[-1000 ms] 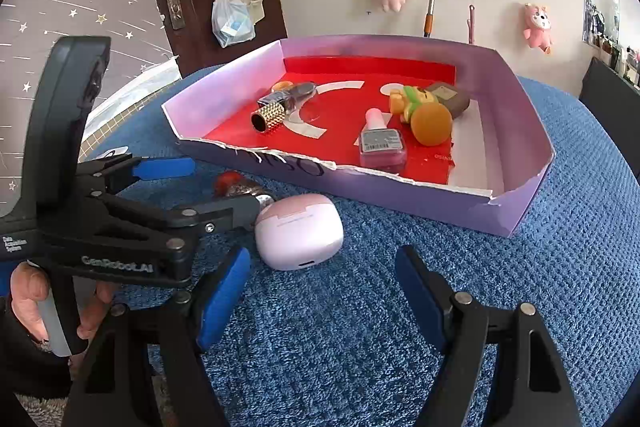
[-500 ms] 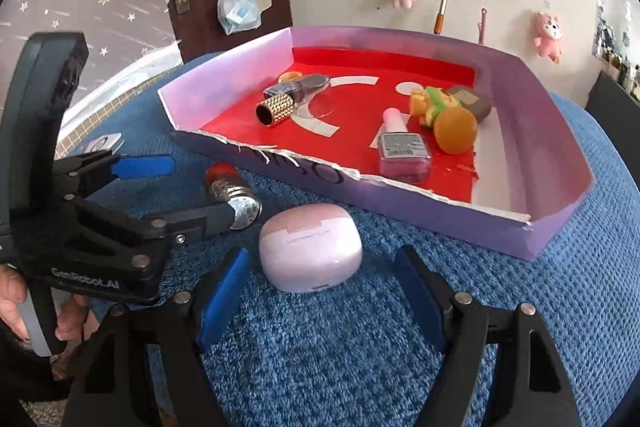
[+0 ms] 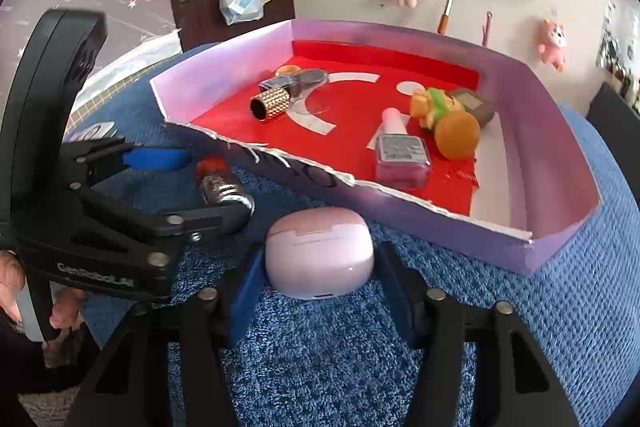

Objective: Organize rigid objects
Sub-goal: 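Close the left tool on the red-capped glitter bottle while the right tool grips the pink earbud case, then carry the glitter bottle with the left tool while the right tool carries the pink case into the box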

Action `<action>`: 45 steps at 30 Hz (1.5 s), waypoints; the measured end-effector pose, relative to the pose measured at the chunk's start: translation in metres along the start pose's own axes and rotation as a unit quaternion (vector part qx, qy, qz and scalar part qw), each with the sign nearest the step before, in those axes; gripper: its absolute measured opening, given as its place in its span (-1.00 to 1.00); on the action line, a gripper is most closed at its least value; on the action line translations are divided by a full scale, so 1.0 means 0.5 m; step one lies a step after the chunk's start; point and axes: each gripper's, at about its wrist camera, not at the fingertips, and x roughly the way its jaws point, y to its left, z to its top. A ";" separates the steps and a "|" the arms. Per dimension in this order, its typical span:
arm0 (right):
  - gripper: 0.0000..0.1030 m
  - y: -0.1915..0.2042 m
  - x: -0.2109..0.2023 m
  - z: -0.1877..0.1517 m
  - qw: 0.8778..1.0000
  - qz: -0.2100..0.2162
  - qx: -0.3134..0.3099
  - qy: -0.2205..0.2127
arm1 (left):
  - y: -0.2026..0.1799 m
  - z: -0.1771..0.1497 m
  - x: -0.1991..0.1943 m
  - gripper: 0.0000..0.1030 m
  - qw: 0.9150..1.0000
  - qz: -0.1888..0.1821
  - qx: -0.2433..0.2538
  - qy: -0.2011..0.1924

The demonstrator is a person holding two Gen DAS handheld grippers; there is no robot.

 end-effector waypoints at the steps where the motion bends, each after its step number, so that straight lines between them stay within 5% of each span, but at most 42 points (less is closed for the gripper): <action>1: 0.08 0.000 0.000 0.000 1.000 0.001 0.000 -0.001 | -0.003 0.000 -0.002 0.57 1.000 -0.001 0.004 -0.001; 6: 0.08 -0.011 -0.003 -0.002 1.000 0.013 0.017 -0.003 | -0.018 -0.005 -0.011 0.07 1.000 -0.015 0.017 -0.009; 45: 0.08 0.003 -0.124 0.024 0.994 0.077 0.054 -0.060 | -0.001 -0.007 -0.141 0.07 0.996 -0.038 -0.010 -0.078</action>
